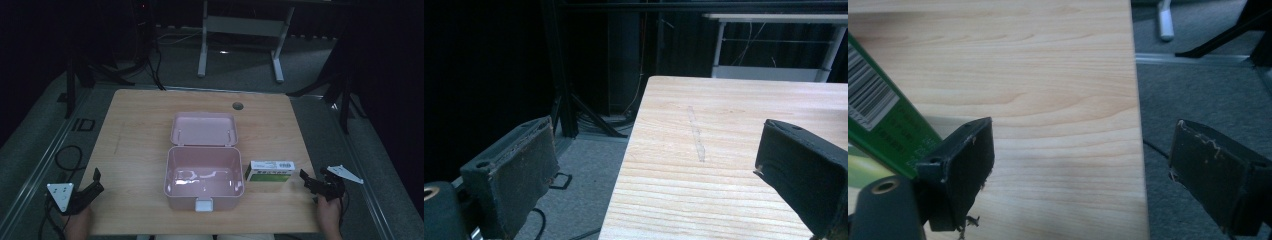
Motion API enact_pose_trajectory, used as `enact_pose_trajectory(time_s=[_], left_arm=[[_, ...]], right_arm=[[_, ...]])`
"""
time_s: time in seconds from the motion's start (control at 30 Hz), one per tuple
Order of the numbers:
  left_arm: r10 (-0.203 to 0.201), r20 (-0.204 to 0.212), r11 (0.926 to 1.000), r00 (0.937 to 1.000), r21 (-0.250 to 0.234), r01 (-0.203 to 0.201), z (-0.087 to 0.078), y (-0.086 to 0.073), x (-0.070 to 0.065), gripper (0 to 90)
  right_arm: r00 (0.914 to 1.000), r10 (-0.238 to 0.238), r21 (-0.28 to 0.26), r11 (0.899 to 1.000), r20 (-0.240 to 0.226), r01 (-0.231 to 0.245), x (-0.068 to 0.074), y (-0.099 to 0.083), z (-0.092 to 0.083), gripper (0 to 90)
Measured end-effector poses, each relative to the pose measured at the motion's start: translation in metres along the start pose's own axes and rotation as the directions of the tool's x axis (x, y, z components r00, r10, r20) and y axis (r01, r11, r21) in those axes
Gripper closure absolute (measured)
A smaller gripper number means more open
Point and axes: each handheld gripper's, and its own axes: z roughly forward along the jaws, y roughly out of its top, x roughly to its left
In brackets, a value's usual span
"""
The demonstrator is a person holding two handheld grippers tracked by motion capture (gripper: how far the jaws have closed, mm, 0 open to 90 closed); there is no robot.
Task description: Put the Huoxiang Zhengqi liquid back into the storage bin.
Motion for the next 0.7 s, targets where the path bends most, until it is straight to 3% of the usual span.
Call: enact_pose_trajectory(time_s=[0.03,0.07,0.13,0.2,0.37,0.57,0.63,0.7], left_arm=[[-0.007,0.001,1.0000,1.0000,0.001,0.007,0.000,0.000,0.000,3.5],[-0.008,0.002,1.0000,1.0000,0.001,0.008,0.000,0.000,0.001,3.5],[-0.009,0.003,1.0000,1.0000,0.000,0.009,0.000,0.000,0.000,3.5],[-0.010,0.009,1.0000,0.9999,0.003,0.010,0.001,0.000,0.001,3.5],[-0.027,0.024,0.9996,0.9994,0.007,0.027,0.001,0.000,0.003,3.5],[-0.015,0.025,0.9999,0.9996,0.001,0.015,0.001,0.000,0.001,3.5],[-0.012,0.023,0.9999,0.9997,-0.003,0.012,0.000,0.000,0.001,3.4],[-0.005,0.026,1.0000,0.9997,-0.004,0.005,0.000,0.000,0.001,3.5]], right_arm=[[1.0000,-0.002,0.007,1.000,0.006,0.002,0.001,0.000,0.001,10.9],[0.9992,-0.016,0.031,0.999,-0.035,0.017,0.000,0.001,0.003,10.8],[0.9986,-0.029,0.041,0.999,-0.045,0.031,0.001,0.002,0.004,10.7],[0.9958,-0.025,0.062,0.998,-0.088,0.031,0.001,0.003,0.005,10.7],[0.9843,-0.063,0.098,0.992,-0.165,0.080,0.000,0.002,0.003,10.8],[0.9591,-0.123,0.133,0.978,-0.255,0.161,0.000,0.002,-0.002,10.8],[0.9474,-0.159,0.145,0.968,-0.278,0.205,0.001,0.003,-0.004,10.8],[0.9295,-0.186,0.163,0.955,-0.318,0.247,0.003,0.005,-0.006,10.7]])
